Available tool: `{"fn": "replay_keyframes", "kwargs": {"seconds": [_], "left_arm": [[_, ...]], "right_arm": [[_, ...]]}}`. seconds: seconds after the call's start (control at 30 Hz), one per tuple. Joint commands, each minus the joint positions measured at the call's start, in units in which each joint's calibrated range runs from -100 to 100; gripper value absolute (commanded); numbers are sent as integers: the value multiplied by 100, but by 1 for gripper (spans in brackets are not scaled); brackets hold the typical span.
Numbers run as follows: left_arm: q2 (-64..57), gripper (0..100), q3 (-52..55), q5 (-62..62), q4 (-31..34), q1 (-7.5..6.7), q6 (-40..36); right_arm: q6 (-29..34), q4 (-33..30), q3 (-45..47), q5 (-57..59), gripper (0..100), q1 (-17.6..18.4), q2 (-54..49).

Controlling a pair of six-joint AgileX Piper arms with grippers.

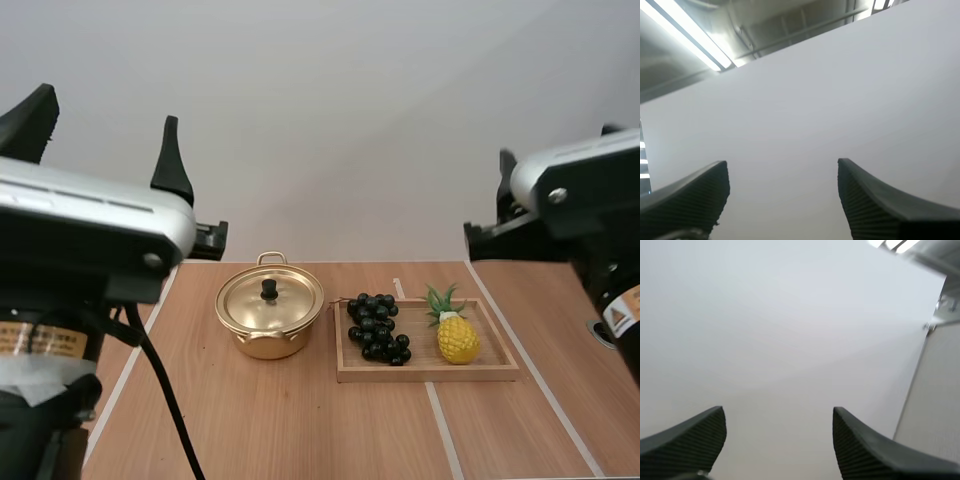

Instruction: Open the pot, put the pineapple inside, and close it

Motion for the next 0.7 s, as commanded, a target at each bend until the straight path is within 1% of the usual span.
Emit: {"fn": "replay_keyframes", "kwargs": {"seconds": [0.0,0.07,0.17,0.3,0.37,0.4,0.47,0.53,0.67], "left_arm": [[500,100,-513,1137,46,-18,-243],[919,100,-799,1481,46,-18,-243],[1606,100,-1309,2190,11,-18,-264],[2465,100,-1882,3263,-181,-18,-201],[2885,100,-2088,3553,-412,-18,151],[3041,100,-2162,3679,-602,-18,446],[3419,100,-2373,4128,-1097,-18,1087],[3809,100,-2610,4753,-1664,-18,1626],[4573,100,-3184,6408,-2701,-18,2635]], "right_arm": [[-1,145,-742,-835,100,-25,171],[-1,269,-880,-796,100,-25,426],[-11,269,-1054,-761,100,-25,917],[-277,269,-1347,132,100,-25,1560],[-521,269,-1525,808,100,-25,1905],[-651,269,-1611,1069,100,-25,2032],[-787,269,-1775,1690,100,-25,2349],[-789,306,-1943,2325,100,-25,2665],[-789,830,-2398,3523,100,-25,3273]]}}
